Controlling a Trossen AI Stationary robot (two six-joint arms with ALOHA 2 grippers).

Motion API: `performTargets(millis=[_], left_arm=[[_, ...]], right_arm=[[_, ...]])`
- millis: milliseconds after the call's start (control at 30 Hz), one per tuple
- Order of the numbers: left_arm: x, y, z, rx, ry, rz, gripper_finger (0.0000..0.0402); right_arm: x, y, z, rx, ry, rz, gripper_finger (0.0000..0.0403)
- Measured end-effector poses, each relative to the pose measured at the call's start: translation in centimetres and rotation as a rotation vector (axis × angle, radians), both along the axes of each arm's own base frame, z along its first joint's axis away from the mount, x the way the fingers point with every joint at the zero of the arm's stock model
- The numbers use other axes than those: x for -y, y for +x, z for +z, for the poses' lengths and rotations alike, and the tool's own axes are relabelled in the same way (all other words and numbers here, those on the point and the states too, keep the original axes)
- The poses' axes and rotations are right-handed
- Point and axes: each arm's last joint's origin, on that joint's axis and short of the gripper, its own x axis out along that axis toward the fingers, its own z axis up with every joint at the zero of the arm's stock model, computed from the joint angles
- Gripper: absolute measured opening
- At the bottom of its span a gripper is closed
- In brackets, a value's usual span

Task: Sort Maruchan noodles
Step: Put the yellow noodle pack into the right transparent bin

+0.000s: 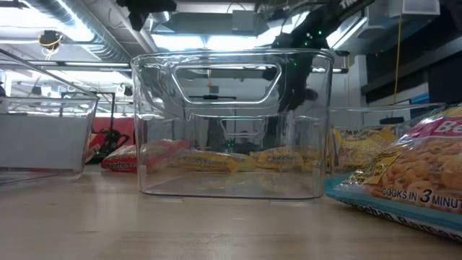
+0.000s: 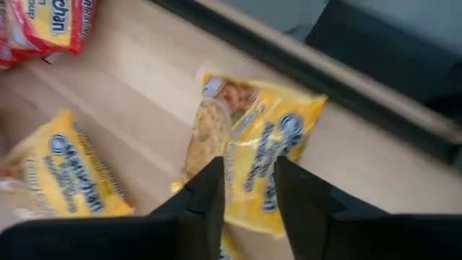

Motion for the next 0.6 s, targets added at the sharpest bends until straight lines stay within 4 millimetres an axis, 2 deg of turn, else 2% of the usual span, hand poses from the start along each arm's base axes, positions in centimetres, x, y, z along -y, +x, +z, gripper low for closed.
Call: performTargets(millis=[100,267,467,600], left_arm=[[0.1,-0.6,-0.7,-0.085,0.004,-0.006,0.0000],[0.3,-1.5,-1.9,-0.234,-0.015,-0.013,0.0000],[0.4,-2.0,-2.2,-0.274,-0.015,-0.026,0.0000],[0.5,-2.2,-2.1,-0.270,-0.015,-0.031,0.0000]], right_arm=[[0.8,-0.5,-0.9,0.000,0.079,-0.050,0.0144],[1.7,-1.1,-3.7,-0.136,0.163,-0.108,0.0160],[2.3,0.1,-6.9,-0.152,0.250,-0.113,0.0166],[2.5,1.0,-8.4,-0.140,0.271,-0.121,0.0166]])
